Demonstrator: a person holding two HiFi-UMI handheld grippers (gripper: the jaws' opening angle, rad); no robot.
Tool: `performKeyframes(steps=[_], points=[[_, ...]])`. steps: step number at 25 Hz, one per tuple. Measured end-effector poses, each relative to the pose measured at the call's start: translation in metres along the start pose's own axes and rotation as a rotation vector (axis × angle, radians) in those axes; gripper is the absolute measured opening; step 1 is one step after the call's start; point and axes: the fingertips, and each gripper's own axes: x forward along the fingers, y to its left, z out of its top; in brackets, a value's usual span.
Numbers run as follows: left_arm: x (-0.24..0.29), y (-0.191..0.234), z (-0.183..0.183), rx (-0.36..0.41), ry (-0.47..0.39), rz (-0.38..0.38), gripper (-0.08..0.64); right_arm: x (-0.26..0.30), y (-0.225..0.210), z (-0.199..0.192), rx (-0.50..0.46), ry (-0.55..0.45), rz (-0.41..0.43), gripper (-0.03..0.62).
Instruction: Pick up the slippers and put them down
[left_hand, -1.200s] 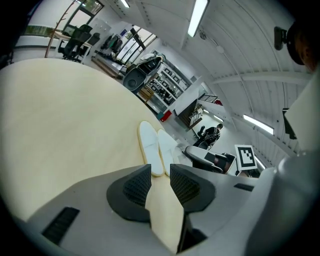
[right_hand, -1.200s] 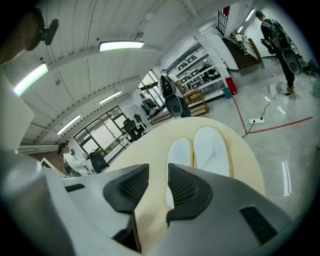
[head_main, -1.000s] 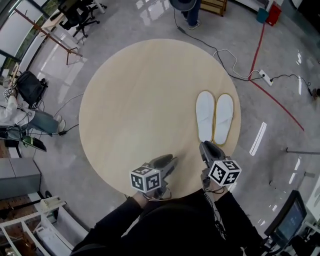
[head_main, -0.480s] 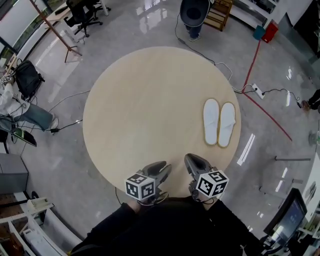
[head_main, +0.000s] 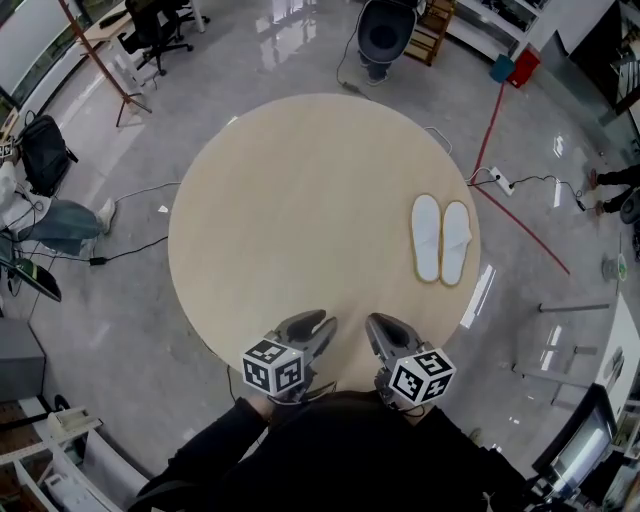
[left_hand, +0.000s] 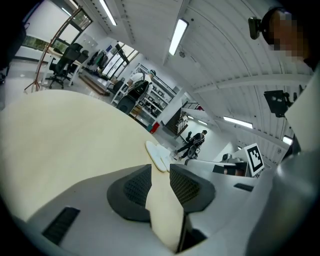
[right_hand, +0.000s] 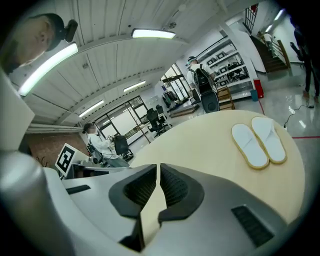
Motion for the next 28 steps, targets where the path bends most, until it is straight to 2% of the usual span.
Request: performKeyframes(steps=[7, 11, 15, 19, 28], points=[[-0.007, -0.021, 0.030, 0.041, -0.079, 0.018, 0.123, -0.025, 0.007, 0.025, -0.112, -0.053, -0.012, 0.035], [-0.010, -0.048, 0.023, 0.046, -0.089, 0.005, 0.123, -0.036, 0.020, 0.025, -0.158, -0.088, 0.005, 0.034], [-0.003, -0.081, 0.005, 0.110, -0.055, 0.005, 0.123, -0.062, 0.013, 0.021, -0.160, -0.106, 0.017, 0.035], [0.005, -0.094, 0.010, 0.172, -0.070, 0.038, 0.123, -0.078, 0.005, 0.024, -0.162, -0.118, 0.028, 0.034], [0.010, -0.107, 0.022, 0.180, -0.079, 0.042, 0.123, -0.085, 0.007, 0.040, -0.200, -0.128, 0.054, 0.034]])
